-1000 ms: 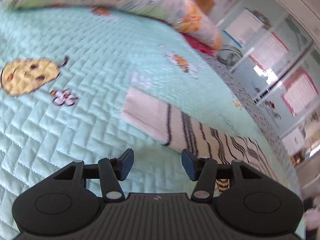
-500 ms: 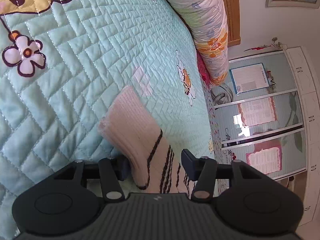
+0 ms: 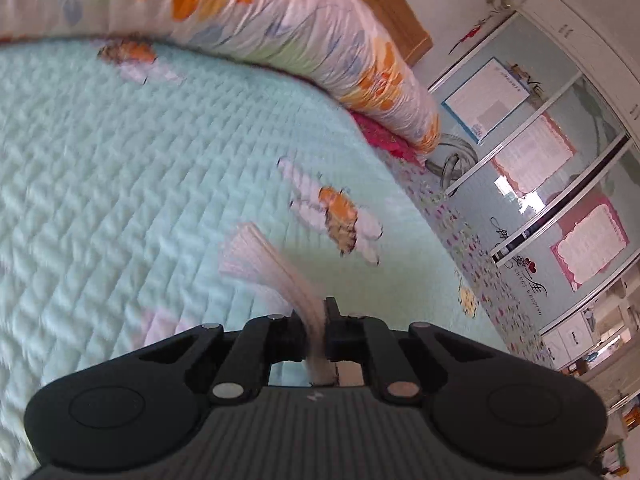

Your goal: Fold clothes

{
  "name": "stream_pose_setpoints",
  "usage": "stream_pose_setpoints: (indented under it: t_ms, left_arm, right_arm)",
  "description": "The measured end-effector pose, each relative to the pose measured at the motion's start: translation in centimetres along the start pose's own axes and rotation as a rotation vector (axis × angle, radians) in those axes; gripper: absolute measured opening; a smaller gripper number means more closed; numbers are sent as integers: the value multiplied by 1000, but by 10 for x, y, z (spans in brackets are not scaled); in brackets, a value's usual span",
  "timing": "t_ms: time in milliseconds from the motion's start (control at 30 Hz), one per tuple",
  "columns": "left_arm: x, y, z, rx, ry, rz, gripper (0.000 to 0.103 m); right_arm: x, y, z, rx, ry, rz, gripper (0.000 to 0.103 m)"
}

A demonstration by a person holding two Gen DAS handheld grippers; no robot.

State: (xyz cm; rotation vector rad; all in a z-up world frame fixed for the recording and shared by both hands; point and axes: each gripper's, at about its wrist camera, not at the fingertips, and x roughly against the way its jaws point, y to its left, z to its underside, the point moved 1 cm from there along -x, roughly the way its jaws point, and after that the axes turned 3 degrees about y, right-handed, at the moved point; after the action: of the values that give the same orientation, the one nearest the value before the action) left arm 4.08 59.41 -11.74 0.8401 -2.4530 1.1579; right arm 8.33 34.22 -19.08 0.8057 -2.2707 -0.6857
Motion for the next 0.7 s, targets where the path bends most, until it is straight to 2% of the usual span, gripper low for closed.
stream_pose_setpoints:
  t_ms: [100,167,267,367,467,500,533,633,700]
  left_arm:
    - [4,-20,-26,-83,-68,25,8]
    - [5,-30,-31,-134,-94,46,8]
    - [9,-38,-27,-203,-124,79,8]
    - [19,-23,-2,-226,-117,27,8]
    - [11,21,30,-130,-6,-162,8]
    - [6,39,38,-83,36,-187,8]
    - [0,56,46,-38,78,-198,9]
    - [11,73,52,-3,58,-128,12]
    - [16,76,49,14,75,-103,21]
  right_arm:
    - [0,-1,0,1,0,0,59]
    - [0,-1,0,-1,0,-1,59]
    - [0,-1,-1,0,0,-1,59]
    - [0,-1,-1,-1,0,-3,59]
    - [0,-1,-1,-2,0,-4,59]
    - [0,-1,-1,-2,0,-5,59]
    - [0,-1,-1,-3,-1,-6,59]
    - [0,-1,-1,-5,-1,-7,59]
    - [0,-1,-1,-5,0,-7,59]
